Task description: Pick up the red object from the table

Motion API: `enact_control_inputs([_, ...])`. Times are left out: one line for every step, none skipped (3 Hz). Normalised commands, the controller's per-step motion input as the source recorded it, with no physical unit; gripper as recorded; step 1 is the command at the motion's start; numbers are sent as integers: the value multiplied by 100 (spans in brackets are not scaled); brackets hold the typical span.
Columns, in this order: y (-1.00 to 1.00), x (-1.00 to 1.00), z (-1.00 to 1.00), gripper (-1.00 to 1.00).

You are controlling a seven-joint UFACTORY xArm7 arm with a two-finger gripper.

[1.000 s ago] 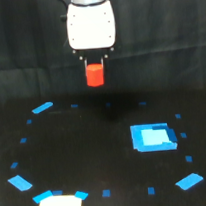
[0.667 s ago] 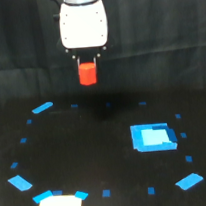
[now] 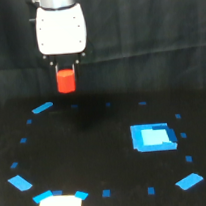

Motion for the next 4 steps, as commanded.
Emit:
enact_control_inputs([-97, 100, 0, -30])
enact_control_inputs([-17, 9, -43, -40])
enact_control_inputs([100, -31, -7, -100])
enact_control_inputs([-7, -1, -84, -76])
